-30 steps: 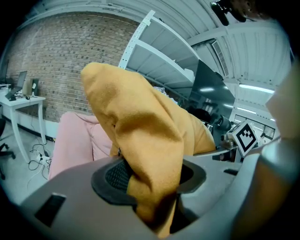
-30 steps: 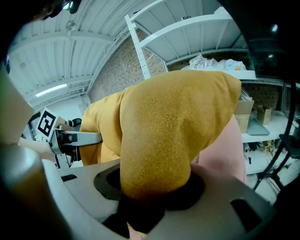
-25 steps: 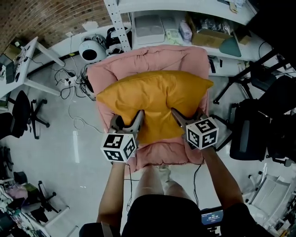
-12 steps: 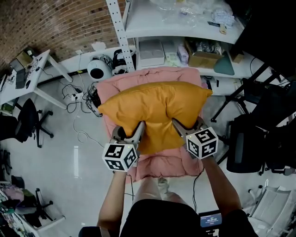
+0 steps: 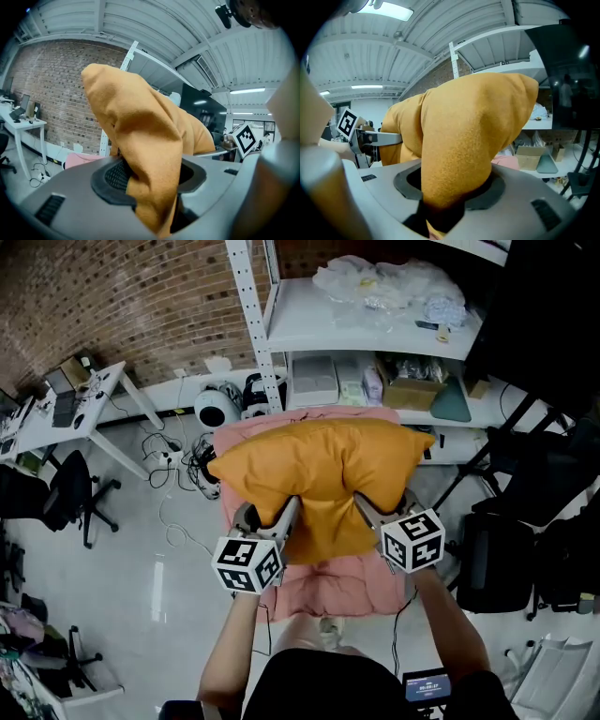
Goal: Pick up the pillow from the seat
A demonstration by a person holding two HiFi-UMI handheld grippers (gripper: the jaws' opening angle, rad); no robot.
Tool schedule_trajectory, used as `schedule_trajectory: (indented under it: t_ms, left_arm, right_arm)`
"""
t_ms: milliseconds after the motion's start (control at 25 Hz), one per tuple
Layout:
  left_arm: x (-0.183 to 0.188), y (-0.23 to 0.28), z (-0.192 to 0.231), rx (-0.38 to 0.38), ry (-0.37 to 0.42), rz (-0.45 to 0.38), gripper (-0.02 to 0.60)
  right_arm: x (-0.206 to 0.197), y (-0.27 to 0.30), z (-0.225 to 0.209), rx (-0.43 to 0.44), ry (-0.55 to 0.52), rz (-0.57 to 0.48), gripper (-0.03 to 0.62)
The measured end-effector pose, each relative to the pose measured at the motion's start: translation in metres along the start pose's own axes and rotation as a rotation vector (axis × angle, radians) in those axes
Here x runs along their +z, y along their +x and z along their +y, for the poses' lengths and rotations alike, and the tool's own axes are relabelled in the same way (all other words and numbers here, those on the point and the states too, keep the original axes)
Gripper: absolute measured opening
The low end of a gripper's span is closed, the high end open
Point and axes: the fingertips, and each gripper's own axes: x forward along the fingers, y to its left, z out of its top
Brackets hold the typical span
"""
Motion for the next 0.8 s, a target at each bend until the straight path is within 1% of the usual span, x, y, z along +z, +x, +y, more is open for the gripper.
schedule_trajectory:
  t_ms: [240,440,600,800]
  left_arm:
    - [0.018,-0.011,-0.017,0.005,0.011,-0.036,0.218]
    - [0.033,-0.016,-0.025,0.0,0.025,-0.047,0.219]
    - [0.049,-0.016,-0.027,-0.008,0.045,-0.069,0.221]
    - [0.064,-0.028,-0.022,-0.011,0.053,-0.093,0.221]
  right_arm:
    - [0.018,-0.02,0.001,0.007,-0.032,-0.03,0.202]
    - [0.031,-0.031,0.003,0.005,-0.04,-0.044,0.204]
    - [0.046,-0.033,0.003,-0.002,-0.047,-0.07,0.207]
    - [0.062,-0.034,0.017,-0.004,-0.065,-0.088,0.212]
